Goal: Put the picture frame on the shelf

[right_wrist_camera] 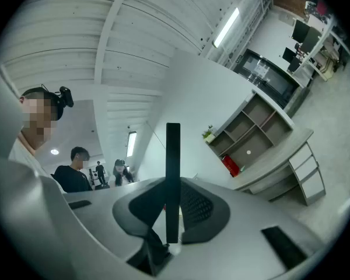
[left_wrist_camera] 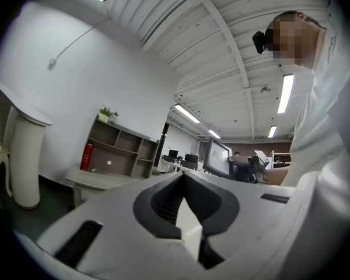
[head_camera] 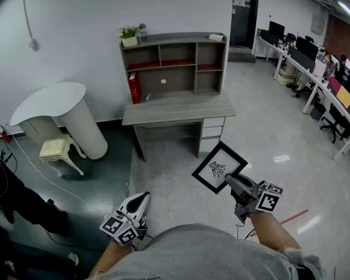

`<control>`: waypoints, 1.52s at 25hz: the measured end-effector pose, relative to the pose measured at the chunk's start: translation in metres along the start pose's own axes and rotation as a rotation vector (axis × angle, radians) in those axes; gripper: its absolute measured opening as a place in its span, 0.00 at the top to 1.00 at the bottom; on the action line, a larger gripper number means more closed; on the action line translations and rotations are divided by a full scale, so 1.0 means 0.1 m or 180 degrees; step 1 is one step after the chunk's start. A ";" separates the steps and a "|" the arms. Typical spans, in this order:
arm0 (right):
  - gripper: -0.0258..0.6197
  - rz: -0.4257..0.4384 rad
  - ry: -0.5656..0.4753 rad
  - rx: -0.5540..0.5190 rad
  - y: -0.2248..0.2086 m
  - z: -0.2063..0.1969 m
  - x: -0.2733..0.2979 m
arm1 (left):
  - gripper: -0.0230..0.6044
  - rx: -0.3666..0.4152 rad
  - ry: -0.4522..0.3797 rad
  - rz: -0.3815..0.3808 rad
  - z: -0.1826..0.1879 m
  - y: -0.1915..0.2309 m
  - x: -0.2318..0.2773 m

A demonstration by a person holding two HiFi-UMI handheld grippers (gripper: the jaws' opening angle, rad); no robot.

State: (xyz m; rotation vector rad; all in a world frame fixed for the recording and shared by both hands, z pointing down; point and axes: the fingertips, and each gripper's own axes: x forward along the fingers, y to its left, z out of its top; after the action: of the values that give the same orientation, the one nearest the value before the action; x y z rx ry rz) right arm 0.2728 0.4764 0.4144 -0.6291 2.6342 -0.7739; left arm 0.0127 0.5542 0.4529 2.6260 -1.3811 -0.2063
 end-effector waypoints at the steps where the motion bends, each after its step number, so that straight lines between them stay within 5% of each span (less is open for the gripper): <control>1: 0.83 0.0005 -0.0007 0.0000 -0.01 0.00 0.00 | 0.95 0.0004 -0.0001 0.0000 -0.01 0.00 0.01; 17: 0.83 0.0010 -0.0086 0.0161 -0.23 0.12 -0.20 | 0.95 0.0037 0.0029 -0.0006 -0.05 -0.17 0.25; 38: 0.83 0.0107 -0.0022 0.0271 -0.98 0.72 -1.09 | 0.95 -0.0071 0.0173 0.0066 -0.38 -0.98 1.31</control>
State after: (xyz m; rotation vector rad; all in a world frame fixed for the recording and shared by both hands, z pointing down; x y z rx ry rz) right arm 0.4265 0.4250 0.4323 -0.5620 2.5833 -0.8670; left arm 0.1728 0.5037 0.4638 2.5783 -1.3797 -0.1459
